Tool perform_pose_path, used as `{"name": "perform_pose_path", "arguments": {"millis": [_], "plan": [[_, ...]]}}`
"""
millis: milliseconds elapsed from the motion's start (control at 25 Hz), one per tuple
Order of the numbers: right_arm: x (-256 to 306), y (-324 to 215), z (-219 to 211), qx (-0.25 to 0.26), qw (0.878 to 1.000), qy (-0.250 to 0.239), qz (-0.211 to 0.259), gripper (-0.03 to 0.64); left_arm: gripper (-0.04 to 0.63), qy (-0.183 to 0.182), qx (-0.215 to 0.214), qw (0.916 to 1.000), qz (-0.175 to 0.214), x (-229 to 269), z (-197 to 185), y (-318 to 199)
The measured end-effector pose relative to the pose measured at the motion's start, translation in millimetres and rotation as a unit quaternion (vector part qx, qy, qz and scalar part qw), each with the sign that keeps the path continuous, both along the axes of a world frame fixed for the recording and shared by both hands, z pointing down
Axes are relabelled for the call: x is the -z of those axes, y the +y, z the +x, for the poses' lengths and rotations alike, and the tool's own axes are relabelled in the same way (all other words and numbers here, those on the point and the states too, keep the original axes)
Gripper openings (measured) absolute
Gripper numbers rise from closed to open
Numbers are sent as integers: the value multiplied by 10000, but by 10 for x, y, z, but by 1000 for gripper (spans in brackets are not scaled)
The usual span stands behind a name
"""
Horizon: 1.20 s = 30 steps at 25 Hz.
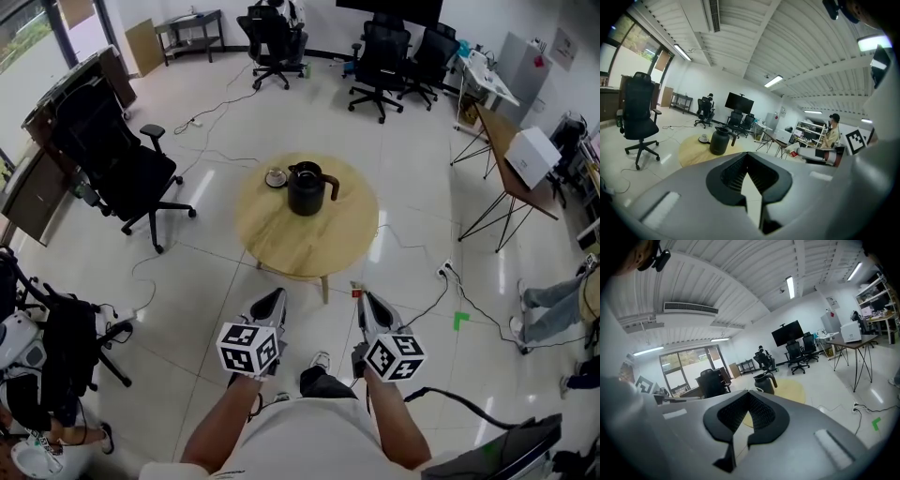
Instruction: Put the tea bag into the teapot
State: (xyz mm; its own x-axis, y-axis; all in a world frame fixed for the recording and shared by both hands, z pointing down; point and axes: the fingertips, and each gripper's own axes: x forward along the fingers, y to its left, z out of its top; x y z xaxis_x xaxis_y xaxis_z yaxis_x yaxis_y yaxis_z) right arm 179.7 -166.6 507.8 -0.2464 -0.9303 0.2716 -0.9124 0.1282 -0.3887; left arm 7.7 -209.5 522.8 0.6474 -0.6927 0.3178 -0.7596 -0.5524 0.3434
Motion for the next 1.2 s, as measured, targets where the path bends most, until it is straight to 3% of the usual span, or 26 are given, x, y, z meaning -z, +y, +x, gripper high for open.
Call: {"name": "perform_pose_path", "arguments": {"millis": [360,560,960,1200], "plan": [[49,-470,438,159,9998,-88,81,2,12,-68,225,9997,106,113,339,-494],[5,-640,636,306,9995,-48,100,2,12,-360,237,9986,308,133,551,-607],[-42,-1070,522,732,9970,246,91,2,12,-486,435,9974,297,53,484,-816],[20,-1420,543,750,9962,411,178,2,12,-540,304,9976,303,-20,570,-1179]]}}
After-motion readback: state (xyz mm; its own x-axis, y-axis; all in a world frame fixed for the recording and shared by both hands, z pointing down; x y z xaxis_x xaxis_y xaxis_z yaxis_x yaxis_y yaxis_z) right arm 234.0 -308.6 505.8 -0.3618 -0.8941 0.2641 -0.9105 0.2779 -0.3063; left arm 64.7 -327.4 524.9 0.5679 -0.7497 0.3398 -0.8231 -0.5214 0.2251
